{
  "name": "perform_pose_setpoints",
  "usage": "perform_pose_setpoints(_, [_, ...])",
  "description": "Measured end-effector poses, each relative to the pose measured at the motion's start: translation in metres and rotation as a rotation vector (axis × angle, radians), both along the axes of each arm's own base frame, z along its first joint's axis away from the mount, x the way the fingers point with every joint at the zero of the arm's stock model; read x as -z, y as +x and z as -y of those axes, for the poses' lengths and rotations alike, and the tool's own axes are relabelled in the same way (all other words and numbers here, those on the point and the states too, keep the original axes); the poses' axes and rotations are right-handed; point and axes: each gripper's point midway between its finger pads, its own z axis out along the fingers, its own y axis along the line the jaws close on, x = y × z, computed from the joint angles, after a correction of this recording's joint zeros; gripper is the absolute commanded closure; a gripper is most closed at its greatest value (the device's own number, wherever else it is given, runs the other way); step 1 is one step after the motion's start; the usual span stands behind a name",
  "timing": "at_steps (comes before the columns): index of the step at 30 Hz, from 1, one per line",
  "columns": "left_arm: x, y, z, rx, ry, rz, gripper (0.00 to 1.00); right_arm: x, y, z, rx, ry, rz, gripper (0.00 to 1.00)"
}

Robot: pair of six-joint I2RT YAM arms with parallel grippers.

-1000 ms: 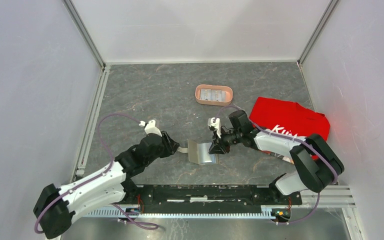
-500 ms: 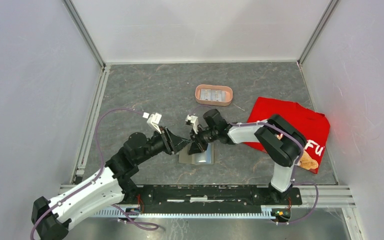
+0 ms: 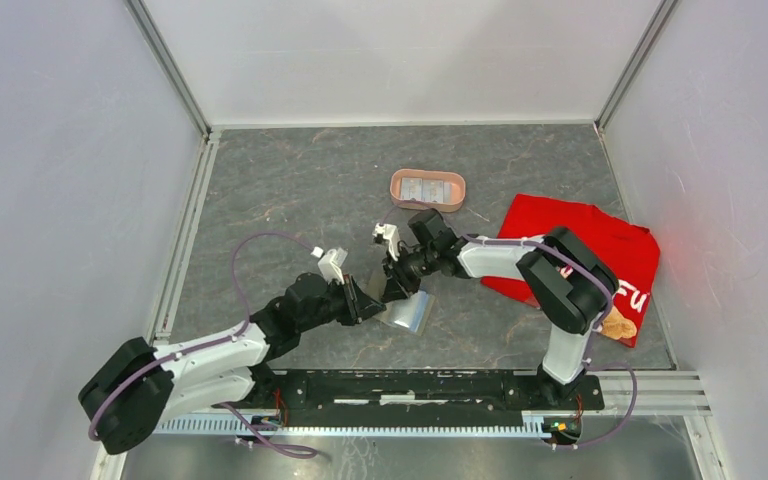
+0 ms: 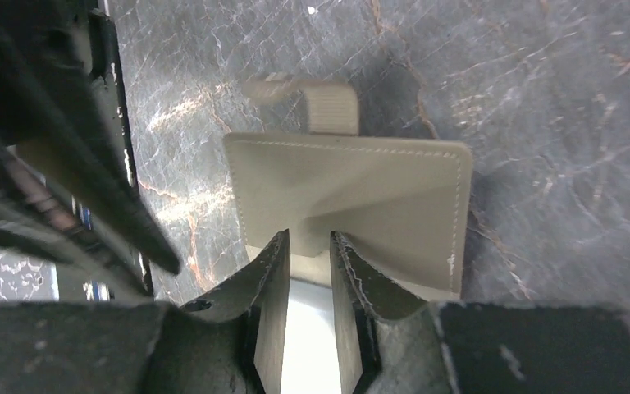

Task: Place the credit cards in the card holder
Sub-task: Open the card holder at the center of the board.

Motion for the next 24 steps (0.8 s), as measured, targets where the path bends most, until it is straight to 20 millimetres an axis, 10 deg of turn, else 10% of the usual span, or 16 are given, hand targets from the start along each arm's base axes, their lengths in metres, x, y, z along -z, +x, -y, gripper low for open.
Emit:
perform_pose_setpoints(16, [0.009,0.029,0.007,-0.070,0.088,0.008,0.53,-0.055,0.016,0.055,-0.230,0.022,0.306,0.68])
perform_pose_setpoints(24, [0.035,0.036,0.009,-0.066,0.282,-0.014,0.33,-0.072,-0.023,0.092,-0.296,0.116,0.548,0.60])
